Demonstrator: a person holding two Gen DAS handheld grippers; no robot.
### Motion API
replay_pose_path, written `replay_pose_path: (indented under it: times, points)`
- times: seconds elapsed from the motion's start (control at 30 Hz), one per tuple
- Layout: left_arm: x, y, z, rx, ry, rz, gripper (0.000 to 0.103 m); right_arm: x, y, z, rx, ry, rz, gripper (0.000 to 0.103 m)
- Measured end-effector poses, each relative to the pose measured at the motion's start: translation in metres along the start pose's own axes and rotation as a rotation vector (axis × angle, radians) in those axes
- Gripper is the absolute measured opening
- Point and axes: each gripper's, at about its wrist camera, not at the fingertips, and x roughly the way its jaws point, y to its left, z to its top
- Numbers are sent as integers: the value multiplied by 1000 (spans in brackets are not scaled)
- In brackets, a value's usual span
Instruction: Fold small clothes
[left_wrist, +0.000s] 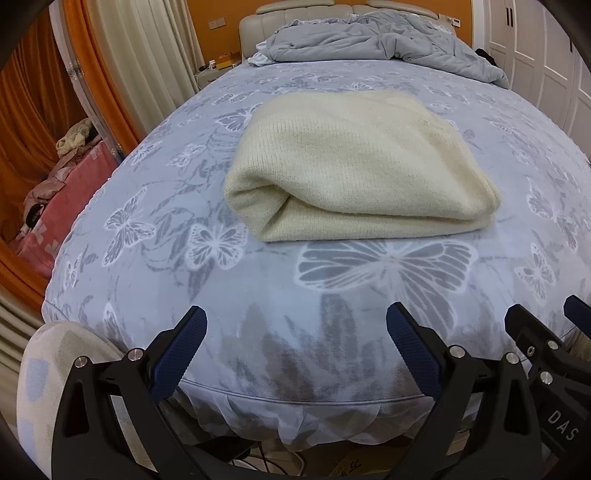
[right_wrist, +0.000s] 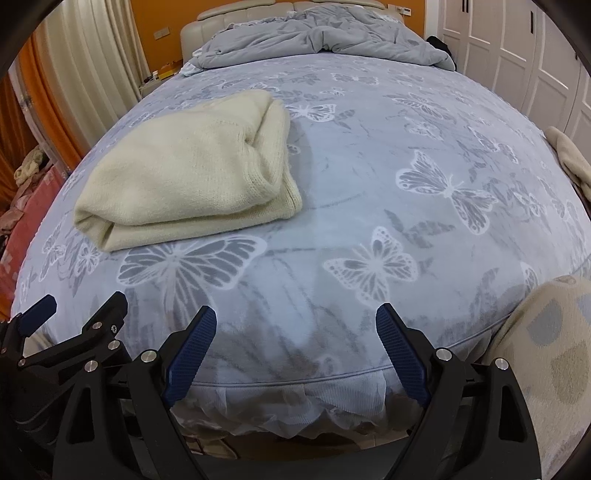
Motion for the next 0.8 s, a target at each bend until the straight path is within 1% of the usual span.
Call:
replay_pose_path:
  times: [0.47, 0.6, 0.67, 0.8]
  points:
    - [-2, 1, -3, -7, -8, 12, 96, -4, 2, -3, 0, -11, -21, 86]
    - [-2, 2, -2, -16, -9, 15, 95, -5, 3, -3, -10, -17, -16, 86]
    - [-4, 2, -3, -16, -23, 31, 94, -6, 4, -4, -15, -25, -21, 86]
    - [-3, 2, -2, -15, -19, 27, 94, -5, 3, -2, -15, -18, -18, 86]
